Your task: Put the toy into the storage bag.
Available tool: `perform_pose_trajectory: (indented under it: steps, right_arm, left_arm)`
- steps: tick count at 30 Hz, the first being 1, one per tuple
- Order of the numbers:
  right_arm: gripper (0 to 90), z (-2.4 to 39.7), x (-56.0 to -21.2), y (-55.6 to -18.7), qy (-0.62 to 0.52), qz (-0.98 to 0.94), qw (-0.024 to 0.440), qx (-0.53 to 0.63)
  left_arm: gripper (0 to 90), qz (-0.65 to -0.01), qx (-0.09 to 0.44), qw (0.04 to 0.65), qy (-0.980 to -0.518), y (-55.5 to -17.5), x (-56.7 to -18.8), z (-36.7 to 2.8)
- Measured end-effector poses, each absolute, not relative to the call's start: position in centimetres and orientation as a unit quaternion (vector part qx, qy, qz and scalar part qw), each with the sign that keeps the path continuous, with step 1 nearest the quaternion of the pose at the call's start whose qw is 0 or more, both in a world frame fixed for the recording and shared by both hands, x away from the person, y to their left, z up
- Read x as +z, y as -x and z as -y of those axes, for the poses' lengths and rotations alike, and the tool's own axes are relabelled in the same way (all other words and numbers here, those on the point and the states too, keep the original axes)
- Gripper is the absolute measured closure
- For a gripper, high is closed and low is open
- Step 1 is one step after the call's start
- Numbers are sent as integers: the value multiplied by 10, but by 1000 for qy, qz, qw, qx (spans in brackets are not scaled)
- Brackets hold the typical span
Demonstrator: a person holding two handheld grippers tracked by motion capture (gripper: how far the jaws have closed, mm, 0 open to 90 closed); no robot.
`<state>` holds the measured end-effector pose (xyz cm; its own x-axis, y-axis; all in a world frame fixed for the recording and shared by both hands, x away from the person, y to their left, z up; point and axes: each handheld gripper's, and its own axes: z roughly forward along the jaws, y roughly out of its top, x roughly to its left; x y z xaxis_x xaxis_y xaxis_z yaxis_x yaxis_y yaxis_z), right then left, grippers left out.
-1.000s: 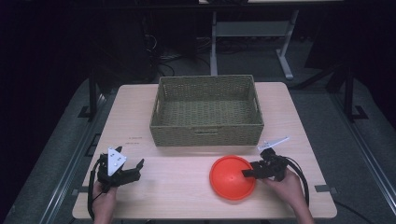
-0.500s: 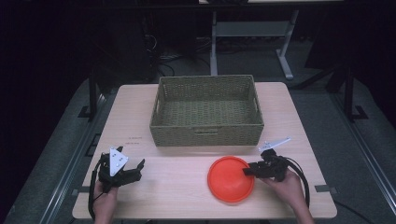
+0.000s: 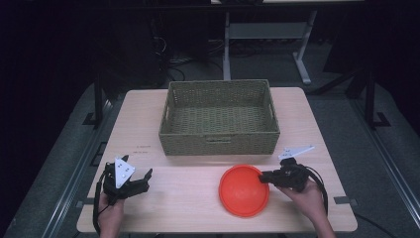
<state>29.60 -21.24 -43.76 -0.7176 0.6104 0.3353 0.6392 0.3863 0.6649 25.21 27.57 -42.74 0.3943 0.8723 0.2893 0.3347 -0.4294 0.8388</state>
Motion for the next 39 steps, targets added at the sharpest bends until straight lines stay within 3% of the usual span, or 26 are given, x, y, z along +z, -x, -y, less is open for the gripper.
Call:
perform_pose_trajectory:
  steps: [21,39]
  right_arm:
    - [823,193,-398,-289,341,847,-2,-407]
    - [822,190,-348,-306,323,855,-26,-405]
  left_arm:
    - [128,-413,382,355,-747,-250,-426,-283]
    - [128,-414,381,353,-747,-250,-426,-283]
